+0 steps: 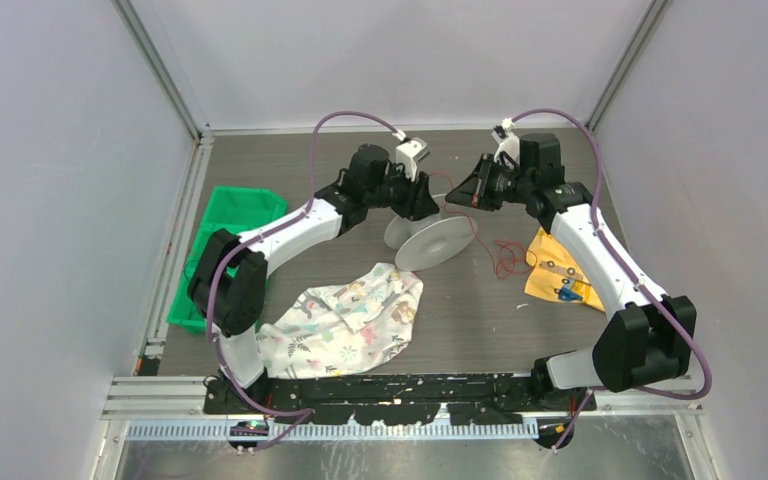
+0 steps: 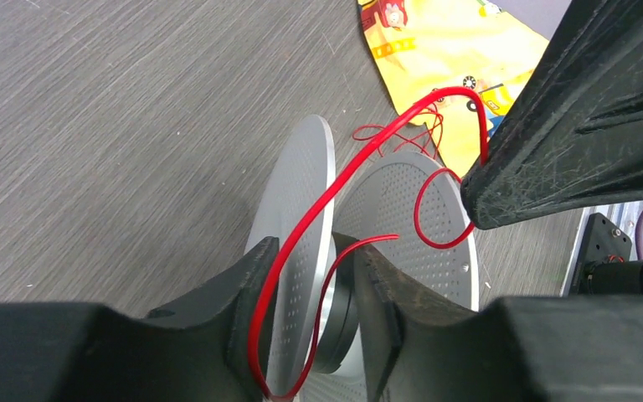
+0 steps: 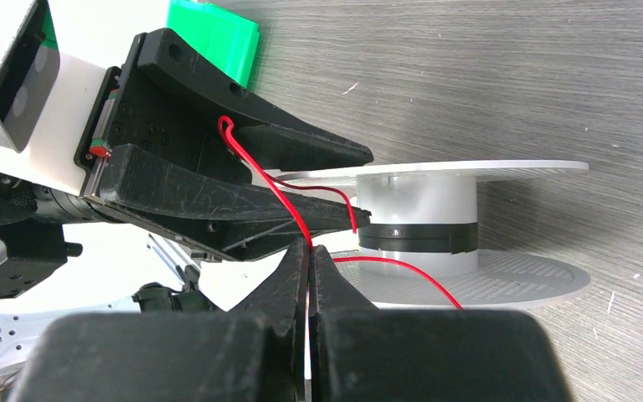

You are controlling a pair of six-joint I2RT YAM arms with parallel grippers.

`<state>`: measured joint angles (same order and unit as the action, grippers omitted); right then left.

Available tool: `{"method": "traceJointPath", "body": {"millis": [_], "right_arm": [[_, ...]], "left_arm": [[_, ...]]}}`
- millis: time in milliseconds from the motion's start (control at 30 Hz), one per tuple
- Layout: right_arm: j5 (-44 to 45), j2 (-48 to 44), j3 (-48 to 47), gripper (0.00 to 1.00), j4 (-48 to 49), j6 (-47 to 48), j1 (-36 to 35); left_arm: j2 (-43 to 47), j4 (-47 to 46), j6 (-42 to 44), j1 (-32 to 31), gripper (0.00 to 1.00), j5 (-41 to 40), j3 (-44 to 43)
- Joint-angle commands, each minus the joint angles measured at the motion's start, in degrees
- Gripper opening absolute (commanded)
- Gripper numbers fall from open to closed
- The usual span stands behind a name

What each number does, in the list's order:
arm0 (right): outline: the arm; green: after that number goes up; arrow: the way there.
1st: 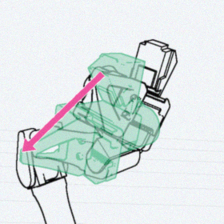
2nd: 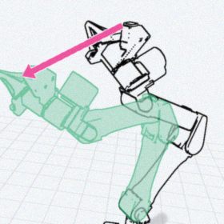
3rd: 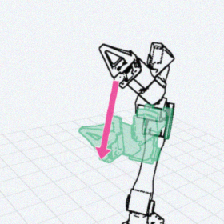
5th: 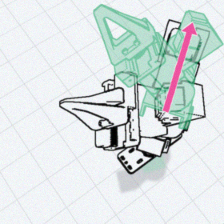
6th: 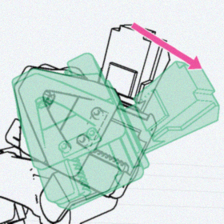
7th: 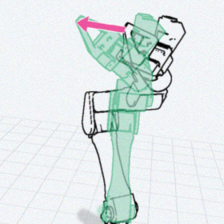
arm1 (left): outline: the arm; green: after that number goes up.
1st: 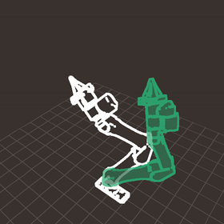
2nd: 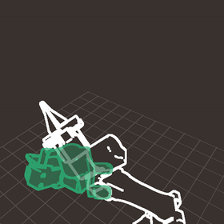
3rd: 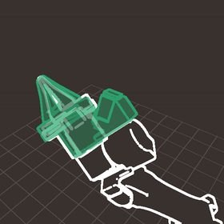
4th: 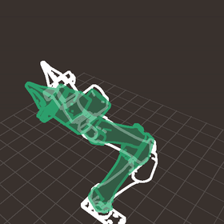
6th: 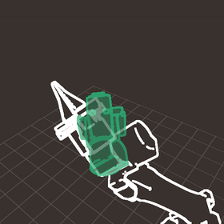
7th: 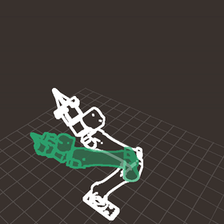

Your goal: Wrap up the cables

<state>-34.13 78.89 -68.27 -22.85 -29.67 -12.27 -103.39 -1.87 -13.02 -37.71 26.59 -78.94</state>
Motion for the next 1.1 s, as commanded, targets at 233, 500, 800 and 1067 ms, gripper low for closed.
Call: {"method": "traceJointPath", "body": {"millis": [233, 500, 800, 1067], "right_arm": [[0.3, 0.1, -2.7, 0.00, -0.3, 1.0, -0.2], [0.8, -0.1, -2.6, 0.01, -0.9, 1.3, -0.2], [1.2, -0.4, -2.7, 0.09, -1.1, 1.2, -0.2], [3.4, -0.5, -4.4, 0.56, -3.2, 1.4, -0.3]], "left_arm": [[0.6, -0.3, 1.5, 0.0, 0.47, -0.1, -0.7], [1.0, -0.2, 2.3, 0.1, 0.40, -0.2, -0.7], [1.4, -0.2, 1.8, 0.5, 0.01, 0.7, -0.7], [5.1, -1.8, 1.2, 1.4, 0.01, 0.5, 0.3]]}}
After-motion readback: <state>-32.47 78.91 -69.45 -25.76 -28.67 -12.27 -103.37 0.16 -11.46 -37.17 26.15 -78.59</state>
